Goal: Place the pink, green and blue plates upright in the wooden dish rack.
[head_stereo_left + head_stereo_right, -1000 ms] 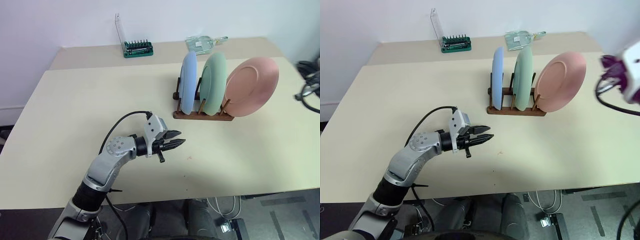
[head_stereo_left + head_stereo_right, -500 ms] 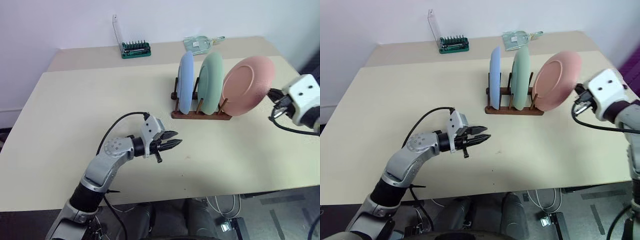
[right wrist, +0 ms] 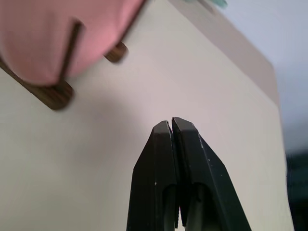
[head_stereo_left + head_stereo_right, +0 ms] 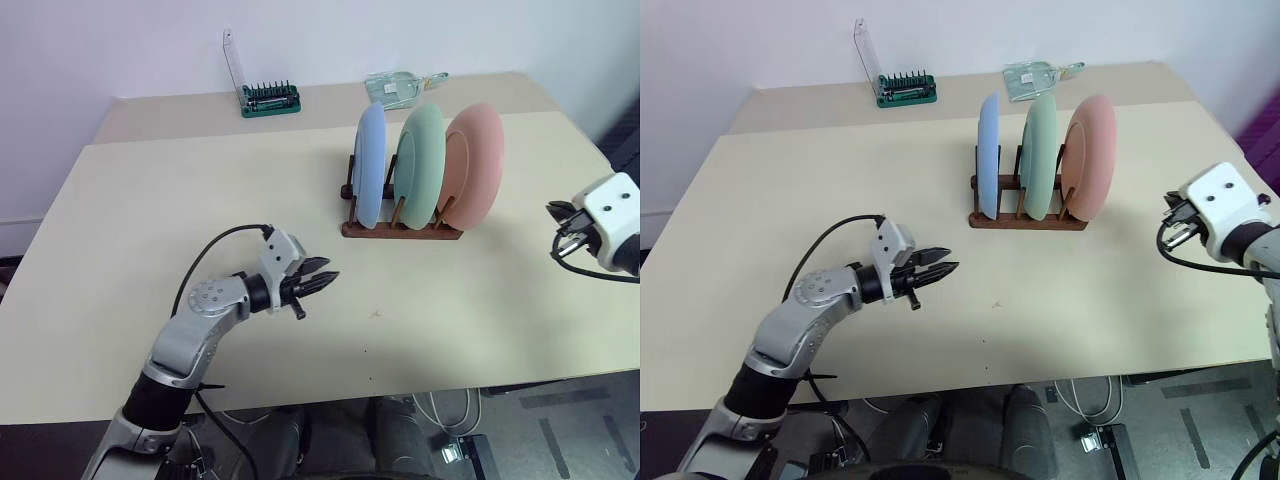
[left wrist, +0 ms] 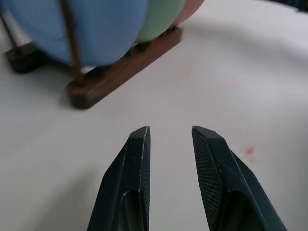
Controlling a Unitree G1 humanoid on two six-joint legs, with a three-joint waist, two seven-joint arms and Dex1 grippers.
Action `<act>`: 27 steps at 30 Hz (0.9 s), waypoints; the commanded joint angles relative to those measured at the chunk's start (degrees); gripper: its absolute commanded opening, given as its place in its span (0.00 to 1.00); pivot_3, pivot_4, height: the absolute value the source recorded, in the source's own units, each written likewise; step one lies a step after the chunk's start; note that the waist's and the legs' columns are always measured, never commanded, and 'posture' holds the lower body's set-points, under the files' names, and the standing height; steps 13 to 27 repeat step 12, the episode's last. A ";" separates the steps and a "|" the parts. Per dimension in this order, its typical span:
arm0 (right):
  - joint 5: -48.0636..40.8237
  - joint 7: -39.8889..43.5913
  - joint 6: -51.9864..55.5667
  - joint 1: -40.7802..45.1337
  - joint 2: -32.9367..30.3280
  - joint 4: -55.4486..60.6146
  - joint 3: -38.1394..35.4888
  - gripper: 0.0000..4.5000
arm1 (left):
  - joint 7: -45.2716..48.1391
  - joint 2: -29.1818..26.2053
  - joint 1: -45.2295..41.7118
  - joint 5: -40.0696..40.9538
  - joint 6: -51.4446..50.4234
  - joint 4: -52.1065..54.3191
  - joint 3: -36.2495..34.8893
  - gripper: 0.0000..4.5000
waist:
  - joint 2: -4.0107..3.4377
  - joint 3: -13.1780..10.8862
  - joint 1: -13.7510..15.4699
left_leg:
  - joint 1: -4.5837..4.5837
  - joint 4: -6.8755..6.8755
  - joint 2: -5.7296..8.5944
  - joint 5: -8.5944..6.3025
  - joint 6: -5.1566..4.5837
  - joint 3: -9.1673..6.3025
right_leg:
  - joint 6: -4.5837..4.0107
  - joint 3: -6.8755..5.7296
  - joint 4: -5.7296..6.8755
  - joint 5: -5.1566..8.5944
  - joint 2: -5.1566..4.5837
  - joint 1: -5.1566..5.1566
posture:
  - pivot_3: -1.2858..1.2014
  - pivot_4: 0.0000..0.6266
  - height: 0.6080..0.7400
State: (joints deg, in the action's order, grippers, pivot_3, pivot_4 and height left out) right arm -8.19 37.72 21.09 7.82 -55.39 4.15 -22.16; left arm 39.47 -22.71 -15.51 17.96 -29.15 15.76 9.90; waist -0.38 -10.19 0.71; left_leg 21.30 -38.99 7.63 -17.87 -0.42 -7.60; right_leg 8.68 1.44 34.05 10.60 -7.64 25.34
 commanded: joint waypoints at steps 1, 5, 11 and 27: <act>-0.69 -0.09 -4.18 -0.30 1.01 -3.20 -2.96 0.01 | -2.56 -1.15 0.64 -1.17 1.74 0.08 -3.89 0.30 | 0.00 0.00 0.04 | 0.00 -0.01 0.01 0.00 0.00 0.00 | 0.00 0.00 0.00 0.00 -0.01 -0.01 | 0.52 0.24 1.00; -5.07 1.67 -5.20 -0.48 4.17 -5.29 -4.75 0.01 | -6.20 -5.89 5.03 -3.88 6.20 -3.72 -12.80 0.30 | -0.03 0.00 -0.23 | -0.02 0.04 -0.01 -0.02 0.04 0.00 | -0.01 0.01 0.00 0.00 0.02 0.02 | 0.52 0.24 1.00; -7.62 3.76 -6.06 0.72 6.26 -7.35 -3.51 0.01 | -7.96 -7.28 8.04 -4.72 8.84 -5.61 -16.94 0.30 | -0.01 0.00 0.26 | -0.01 -0.03 0.01 -0.03 0.03 -0.03 | -0.02 0.00 -0.02 -0.02 0.00 -0.03 | 0.52 0.24 1.00; -8.17 4.15 -6.14 1.06 6.63 -7.93 -3.50 0.01 | -7.97 -7.18 8.36 -4.81 9.06 -5.50 -16.96 0.30 | -0.01 0.00 0.26 | -0.01 -0.03 0.01 -0.03 0.03 -0.03 | -0.02 0.00 -0.02 -0.02 0.00 -0.03 | 0.52 0.24 1.00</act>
